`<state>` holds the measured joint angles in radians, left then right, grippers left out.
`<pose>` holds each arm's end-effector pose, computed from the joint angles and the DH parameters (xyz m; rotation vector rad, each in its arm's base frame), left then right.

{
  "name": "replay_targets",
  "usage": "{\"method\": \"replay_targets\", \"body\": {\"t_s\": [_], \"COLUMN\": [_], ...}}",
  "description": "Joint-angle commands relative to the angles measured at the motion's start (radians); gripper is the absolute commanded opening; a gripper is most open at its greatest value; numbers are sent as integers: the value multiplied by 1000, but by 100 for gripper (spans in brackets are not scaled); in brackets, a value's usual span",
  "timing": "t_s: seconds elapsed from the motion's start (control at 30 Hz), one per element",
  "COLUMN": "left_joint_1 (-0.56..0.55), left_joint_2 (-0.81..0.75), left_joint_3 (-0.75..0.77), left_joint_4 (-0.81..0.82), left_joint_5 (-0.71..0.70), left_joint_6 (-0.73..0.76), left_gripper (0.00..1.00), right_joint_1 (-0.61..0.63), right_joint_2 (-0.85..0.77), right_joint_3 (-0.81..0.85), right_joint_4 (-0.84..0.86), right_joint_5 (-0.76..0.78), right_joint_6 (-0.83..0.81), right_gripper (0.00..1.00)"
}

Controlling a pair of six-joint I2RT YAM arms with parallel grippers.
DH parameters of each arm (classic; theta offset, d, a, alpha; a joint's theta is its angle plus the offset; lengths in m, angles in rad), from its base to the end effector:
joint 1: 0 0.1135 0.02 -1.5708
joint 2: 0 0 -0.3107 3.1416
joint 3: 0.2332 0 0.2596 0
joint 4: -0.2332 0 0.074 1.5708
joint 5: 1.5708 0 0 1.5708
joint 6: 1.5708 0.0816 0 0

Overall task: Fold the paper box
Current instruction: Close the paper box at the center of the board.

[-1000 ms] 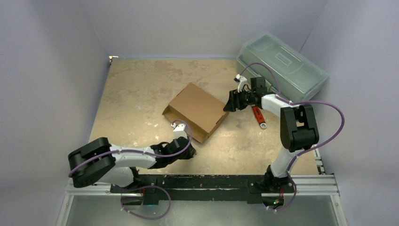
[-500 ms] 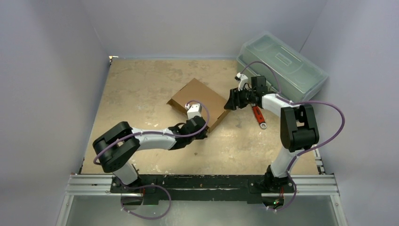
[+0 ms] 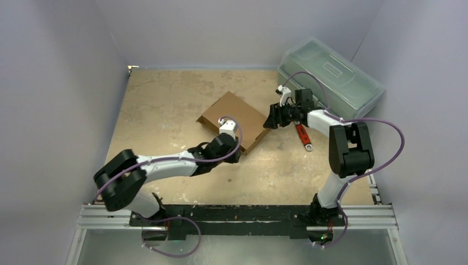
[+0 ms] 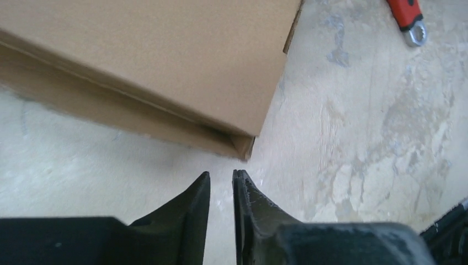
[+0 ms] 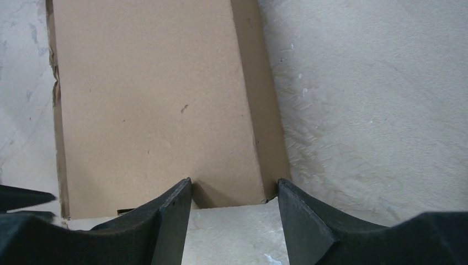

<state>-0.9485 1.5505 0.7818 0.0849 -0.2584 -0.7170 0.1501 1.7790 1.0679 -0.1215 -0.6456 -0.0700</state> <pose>0.2241 -0.2767 0.1951 0.1244 2.2965 -0.6061 0.3965 0.1096 0.1951 -0.5516 2.2665 0.8090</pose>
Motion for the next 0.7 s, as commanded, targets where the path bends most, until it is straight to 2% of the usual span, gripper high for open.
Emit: {"method": "replay_targets", "body": {"t_s": [0.0, 0.13, 0.23, 0.3, 0.43, 0.67], "left_joint_1": [26, 122, 241, 320, 501, 593], "left_joint_2": [-192, -307, -327, -312, -222, 4], "left_joint_3": [-118, -235, -281, -299, -317, -179], "left_joint_4": [22, -12, -34, -48, 102, 181], "left_joint_5": [-21, -61, -148, -214, -79, 15], "left_joint_6": [87, 47, -43, -128, -183, -178], "left_gripper": [26, 31, 21, 18, 9, 0], "right_joint_1": [22, 21, 22, 23, 23, 22], "right_joint_2": [37, 42, 46, 45, 46, 49], "right_joint_3": [-8, -5, -3, -5, -5, -3], "right_joint_4": [-101, -104, -107, -108, -107, -109], "right_joint_5": [22, 22, 20, 21, 20, 14], "right_joint_6": [-31, -36, -37, -37, -37, -37], "right_gripper": [61, 61, 61, 61, 61, 61]}}
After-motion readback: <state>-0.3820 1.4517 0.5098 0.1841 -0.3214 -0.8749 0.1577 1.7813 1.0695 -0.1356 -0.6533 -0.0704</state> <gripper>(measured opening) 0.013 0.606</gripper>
